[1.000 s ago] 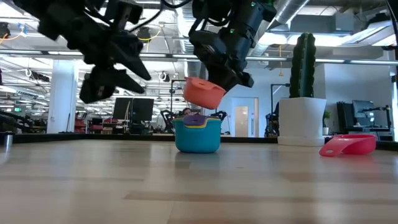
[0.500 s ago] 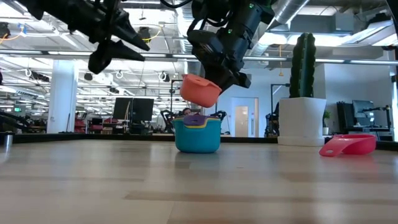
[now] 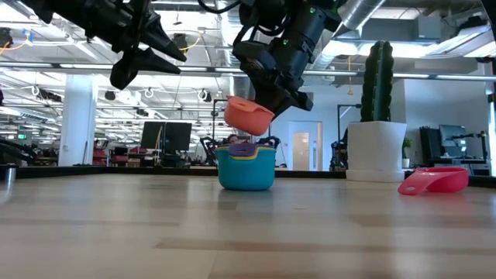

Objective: Nest measuring cups in basket
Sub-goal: Stack the orange measuring cup on top of the dark blue measuring cup, then stack the blue measuring cup on top of the orange measuring cup

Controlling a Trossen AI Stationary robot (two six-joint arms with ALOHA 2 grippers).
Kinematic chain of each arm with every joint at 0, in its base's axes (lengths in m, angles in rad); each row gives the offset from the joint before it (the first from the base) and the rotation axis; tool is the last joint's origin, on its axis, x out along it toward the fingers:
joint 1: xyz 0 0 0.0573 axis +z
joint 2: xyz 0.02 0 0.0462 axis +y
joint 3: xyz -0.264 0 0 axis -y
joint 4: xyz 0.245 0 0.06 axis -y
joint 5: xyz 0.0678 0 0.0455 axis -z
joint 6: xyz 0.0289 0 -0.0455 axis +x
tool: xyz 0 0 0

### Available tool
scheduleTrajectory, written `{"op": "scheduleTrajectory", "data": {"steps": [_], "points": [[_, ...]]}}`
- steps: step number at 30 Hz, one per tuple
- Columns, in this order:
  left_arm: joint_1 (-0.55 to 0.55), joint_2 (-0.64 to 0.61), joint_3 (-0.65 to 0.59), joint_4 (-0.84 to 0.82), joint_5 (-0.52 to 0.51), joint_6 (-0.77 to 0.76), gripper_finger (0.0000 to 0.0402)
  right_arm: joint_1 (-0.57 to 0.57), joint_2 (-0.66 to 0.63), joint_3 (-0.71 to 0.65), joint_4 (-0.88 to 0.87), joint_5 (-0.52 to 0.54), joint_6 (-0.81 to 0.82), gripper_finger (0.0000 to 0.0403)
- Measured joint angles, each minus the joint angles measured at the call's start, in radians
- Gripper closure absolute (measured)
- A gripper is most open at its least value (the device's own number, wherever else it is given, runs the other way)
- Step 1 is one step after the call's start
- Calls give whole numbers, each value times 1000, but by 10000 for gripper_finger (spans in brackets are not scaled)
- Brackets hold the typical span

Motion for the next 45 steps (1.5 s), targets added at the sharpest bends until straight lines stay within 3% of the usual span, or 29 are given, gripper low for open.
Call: {"op": "scheduleTrajectory", "data": {"steps": [11,30,35,45], "points": [[0,0,0,-6,-16,0,297,4,89,39,-16,-73,0,389],[-1,0,0,-14,-21,0,297,22,106,107,-128,-49,-64,362],[-1,0,0,-14,-24,-1,297,22,106,107,-129,-49,-53,327],[-1,0,0,-14,-27,-8,297,21,106,107,-141,-53,-7,218]]}}
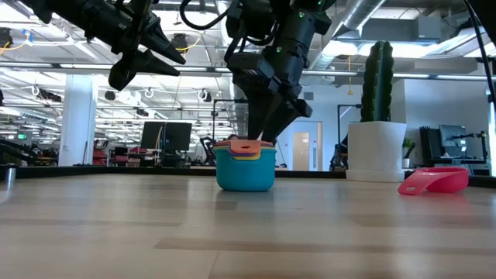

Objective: Nest measuring cups in basket
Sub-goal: Stack the blue measuring cup on top of the orange measuring cup

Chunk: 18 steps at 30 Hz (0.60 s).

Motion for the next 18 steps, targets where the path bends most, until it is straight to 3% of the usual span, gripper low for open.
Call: {"op": "scheduleTrajectory", "data": {"steps": [5,10,18], "points": [[0,0,0,0,9,-8,297,0,-41,0,-4,0,33,193],[0,0,0,0,19,-11,297,6,-170,-2,-59,16,11,188],[0,0,0,16,20,-46,297,7,-455,-184,7,63,115,194]]}}
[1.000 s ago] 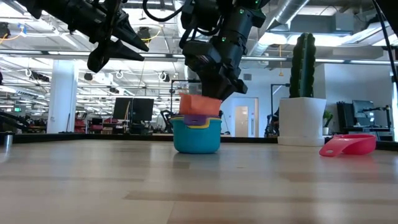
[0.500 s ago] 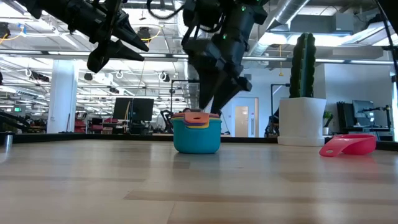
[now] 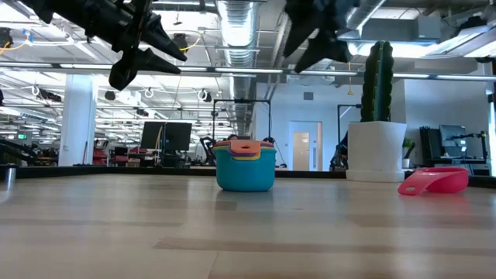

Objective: Nest measuring cups in basket
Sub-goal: Stack the blue measuring cup on top of the orange measuring cup

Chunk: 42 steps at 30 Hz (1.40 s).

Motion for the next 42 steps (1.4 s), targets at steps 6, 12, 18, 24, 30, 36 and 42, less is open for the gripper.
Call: {"op": "scheduleTrajectory", "data": {"steps": [6,12,18,24,30,36,42], "points": [[-28,45,0,88,-33,-20,297,60,-177,-185,70,29,168,195],[-57,187,33,200,-47,-55,297,206,-280,-244,-10,148,334,196],[-69,366,180,175,-46,-54,299,366,-356,-243,-76,214,446,196],[-62,520,377,-5,-44,-55,309,501,-398,-244,-173,257,566,196],[-15,646,592,-287,-40,-55,313,613,-408,-244,-259,344,646,196],[105,734,755,-545,-39,-21,313,636,-405,-244,-301,379,699,196],[301,802,800,-512,59,126,313,562,-408,-244,-335,385,732,196]]}}
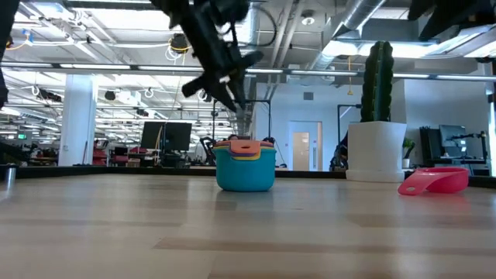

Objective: Nest measuring cups in basket
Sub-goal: Stack the blue measuring cup on top of the orange measuring cup

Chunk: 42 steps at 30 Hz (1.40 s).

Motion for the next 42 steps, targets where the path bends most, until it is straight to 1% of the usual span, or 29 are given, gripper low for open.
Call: {"op": "scheduleTrajectory", "data": {"steps": [2,5,8,11,14,18,23,25,28,35,39,42], "points": [[70,29,13,-2,21,18,313,-40,0,0,-15,-12,1,196],[173,85,38,12,81,56,313,-107,0,0,-16,-29,0,196],[258,152,75,60,161,134,313,-168,0,0,-13,-32,1,196],[321,237,126,62,248,203,313,-223,0,0,-11,-63,-1,196],[362,322,187,44,329,279,313,-267,0,0,-10,-87,-6,196],[390,417,273,-10,402,368,313,-310,0,0,-9,-107,-6,196],[395,474,341,-39,483,440,313,-336,0,0,-6,-109,3,196],[395,481,353,-38,501,464,313,-342,0,0,-6,-110,20,196],[394,482,353,-46,499,506,313,-348,0,0,-6,-110,30,196],[408,482,353,-72,433,612,313,-349,0,0,-6,-107,55,196],[411,482,348,-69,431,633,313,-349,0,0,-6,-106,77,196],[409,484,348,-68,449,636,313,-349,0,0,-6,-105,81,196]]}}
